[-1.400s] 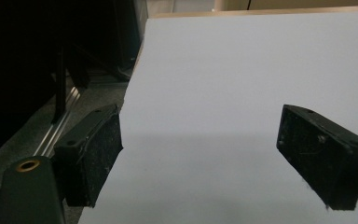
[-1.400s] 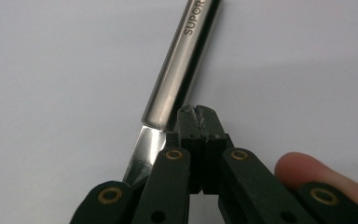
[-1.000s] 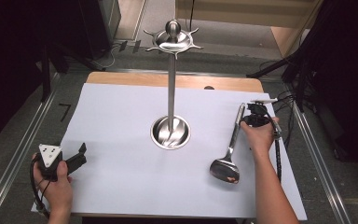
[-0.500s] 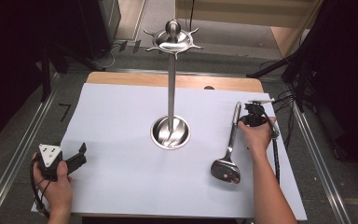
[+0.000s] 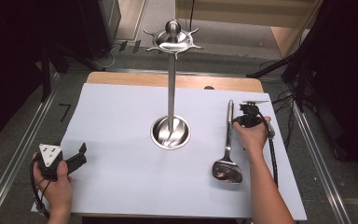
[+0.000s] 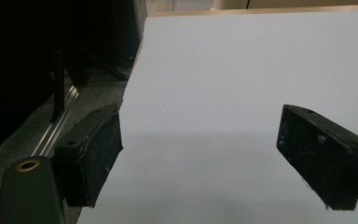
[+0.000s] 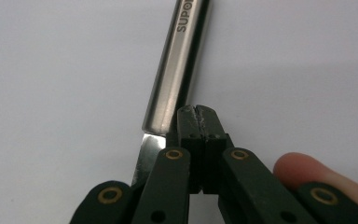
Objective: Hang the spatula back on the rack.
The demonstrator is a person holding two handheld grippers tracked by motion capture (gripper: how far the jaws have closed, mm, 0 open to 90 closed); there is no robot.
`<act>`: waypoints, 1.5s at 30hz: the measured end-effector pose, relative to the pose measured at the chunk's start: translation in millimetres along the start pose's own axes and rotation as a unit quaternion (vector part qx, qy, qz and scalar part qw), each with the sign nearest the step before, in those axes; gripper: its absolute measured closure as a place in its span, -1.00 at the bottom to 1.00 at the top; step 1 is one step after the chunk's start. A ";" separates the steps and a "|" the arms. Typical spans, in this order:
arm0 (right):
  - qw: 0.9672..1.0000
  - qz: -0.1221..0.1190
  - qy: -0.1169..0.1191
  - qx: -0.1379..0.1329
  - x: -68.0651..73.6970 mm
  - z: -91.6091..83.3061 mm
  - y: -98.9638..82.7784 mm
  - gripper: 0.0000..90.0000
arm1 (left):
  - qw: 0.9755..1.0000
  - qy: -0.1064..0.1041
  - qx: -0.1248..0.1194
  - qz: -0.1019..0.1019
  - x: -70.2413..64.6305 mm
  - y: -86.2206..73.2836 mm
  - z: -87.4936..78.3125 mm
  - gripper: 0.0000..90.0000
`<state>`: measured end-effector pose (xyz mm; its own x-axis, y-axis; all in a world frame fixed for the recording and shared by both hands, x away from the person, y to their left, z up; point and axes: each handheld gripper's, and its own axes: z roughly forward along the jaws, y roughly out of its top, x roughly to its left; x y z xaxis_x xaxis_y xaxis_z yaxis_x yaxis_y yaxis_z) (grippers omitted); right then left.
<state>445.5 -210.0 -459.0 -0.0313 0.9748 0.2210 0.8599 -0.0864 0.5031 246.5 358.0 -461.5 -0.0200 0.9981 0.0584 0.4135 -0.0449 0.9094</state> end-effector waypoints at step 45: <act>0.998 -0.033 0.038 0.033 29.6 -26.1 -13.0 0.04 | 1.000 -0.003 0.019 0.009 -1.3 1.6 3.9 -0.67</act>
<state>420.1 -185.4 -437.2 -0.1264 0.9592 0.2531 0.8864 -0.0053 0.4630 250.7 356.8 -461.7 -0.0070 0.9974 0.0719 0.4487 -0.0611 0.8916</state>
